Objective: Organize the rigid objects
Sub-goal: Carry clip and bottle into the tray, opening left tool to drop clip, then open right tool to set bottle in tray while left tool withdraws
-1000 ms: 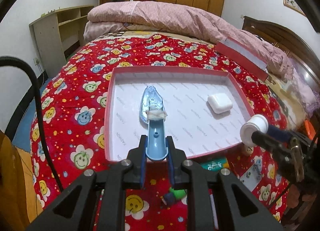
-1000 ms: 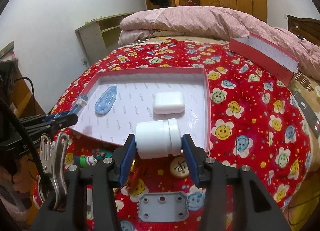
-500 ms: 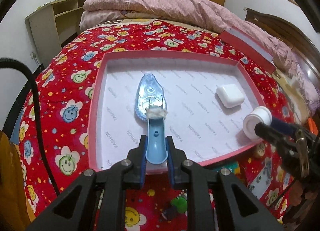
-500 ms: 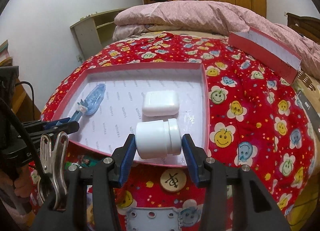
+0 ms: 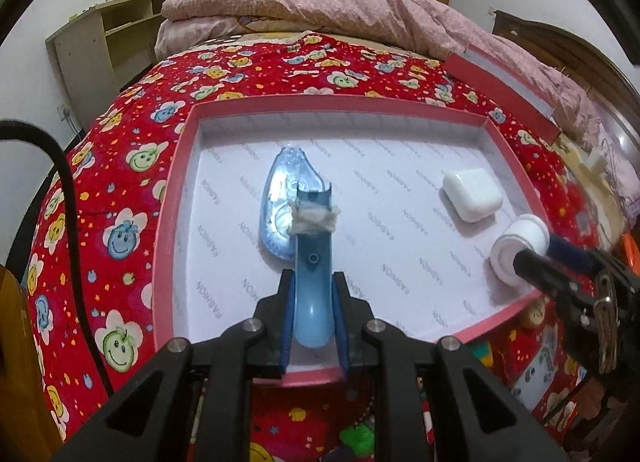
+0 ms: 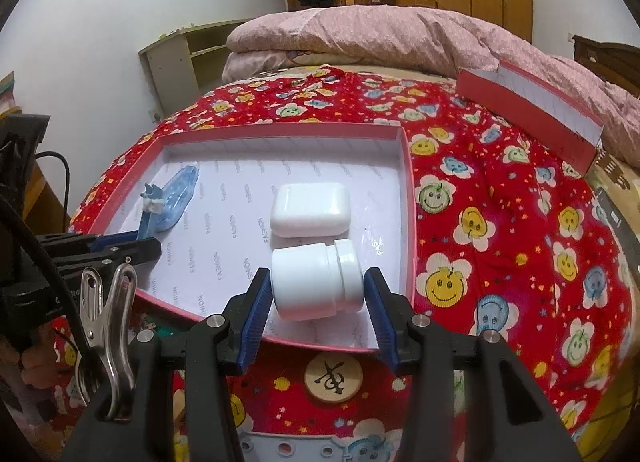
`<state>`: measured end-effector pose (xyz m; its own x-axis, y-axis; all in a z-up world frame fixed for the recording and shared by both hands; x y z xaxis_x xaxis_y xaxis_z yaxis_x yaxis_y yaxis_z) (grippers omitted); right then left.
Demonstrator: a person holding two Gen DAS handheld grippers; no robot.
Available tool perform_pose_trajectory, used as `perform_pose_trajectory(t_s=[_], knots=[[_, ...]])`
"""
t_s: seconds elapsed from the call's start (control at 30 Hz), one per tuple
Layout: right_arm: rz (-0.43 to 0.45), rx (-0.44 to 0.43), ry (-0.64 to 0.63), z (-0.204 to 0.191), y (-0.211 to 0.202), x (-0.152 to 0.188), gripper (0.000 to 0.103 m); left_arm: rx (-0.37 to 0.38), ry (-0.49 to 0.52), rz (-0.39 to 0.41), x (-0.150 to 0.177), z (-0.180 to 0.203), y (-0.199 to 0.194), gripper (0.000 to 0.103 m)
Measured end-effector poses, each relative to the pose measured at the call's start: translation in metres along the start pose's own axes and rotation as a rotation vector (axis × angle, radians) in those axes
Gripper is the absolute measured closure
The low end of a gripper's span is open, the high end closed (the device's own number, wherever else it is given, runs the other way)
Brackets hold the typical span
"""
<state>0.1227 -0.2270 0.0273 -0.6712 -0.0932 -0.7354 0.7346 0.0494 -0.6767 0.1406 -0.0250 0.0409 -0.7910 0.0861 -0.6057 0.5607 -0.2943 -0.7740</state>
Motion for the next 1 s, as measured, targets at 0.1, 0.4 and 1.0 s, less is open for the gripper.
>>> perform_pose_trajectory(t_s=[0.1,0.4,1.0], knots=[[0.003,-0.001,0.001,0.0,0.0,0.0,0.055,-0.006,0.009,0.002,-0.002,0.001,0.001,0.085],[-0.006,-0.023,0.025,0.002,-0.001,0.003,0.055,-0.009,0.017,-0.002,-0.006,0.004,0.003,0.084],[0.004,-0.048,0.069,0.005,-0.004,0.004,0.043,-0.001,0.012,0.002,0.003,0.007,-0.008,0.049]])
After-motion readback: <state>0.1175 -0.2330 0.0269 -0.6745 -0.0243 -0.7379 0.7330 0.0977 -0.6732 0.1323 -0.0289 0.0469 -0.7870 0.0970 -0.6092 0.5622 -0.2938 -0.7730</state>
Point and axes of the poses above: each gripper's, at about its wrist camera, not at the fingertips, and y roughly the way its jaws point, z to its right, x to its underside, the point moved 1 cm from there along y, roughly the way its jaws point, and after that the axes turned 9 degrees about x, right-handed, at the moved point
